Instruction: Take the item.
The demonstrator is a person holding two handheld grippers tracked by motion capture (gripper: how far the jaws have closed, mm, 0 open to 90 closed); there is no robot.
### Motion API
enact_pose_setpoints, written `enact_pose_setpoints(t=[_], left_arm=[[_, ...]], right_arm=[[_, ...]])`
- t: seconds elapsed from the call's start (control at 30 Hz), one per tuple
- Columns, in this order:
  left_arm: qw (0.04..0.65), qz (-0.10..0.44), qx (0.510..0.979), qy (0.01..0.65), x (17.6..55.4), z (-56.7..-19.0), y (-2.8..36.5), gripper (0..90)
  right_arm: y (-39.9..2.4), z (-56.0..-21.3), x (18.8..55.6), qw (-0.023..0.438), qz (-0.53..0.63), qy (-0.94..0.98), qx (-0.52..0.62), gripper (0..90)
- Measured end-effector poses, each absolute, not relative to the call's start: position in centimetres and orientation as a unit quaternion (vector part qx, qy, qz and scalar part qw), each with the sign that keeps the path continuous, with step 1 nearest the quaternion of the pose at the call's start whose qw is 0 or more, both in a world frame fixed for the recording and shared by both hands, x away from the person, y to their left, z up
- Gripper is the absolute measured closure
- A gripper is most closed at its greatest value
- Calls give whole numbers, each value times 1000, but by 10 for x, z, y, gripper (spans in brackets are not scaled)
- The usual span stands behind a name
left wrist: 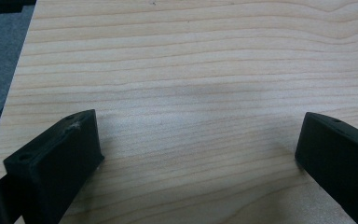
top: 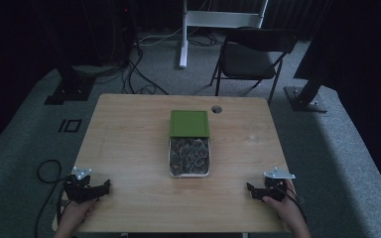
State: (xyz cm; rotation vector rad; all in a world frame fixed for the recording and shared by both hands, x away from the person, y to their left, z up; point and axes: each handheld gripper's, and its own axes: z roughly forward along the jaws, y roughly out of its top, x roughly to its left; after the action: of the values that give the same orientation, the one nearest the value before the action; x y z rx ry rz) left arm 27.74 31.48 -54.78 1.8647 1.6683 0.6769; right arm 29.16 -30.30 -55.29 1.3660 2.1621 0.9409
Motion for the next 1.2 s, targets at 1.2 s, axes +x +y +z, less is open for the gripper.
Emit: enact_pose_setpoints(t=[1.2], left_arm=[[274,251,693,618,276,-548,315,5]], right_arm=[[-276,-508,304,222,387,748,491,142]])
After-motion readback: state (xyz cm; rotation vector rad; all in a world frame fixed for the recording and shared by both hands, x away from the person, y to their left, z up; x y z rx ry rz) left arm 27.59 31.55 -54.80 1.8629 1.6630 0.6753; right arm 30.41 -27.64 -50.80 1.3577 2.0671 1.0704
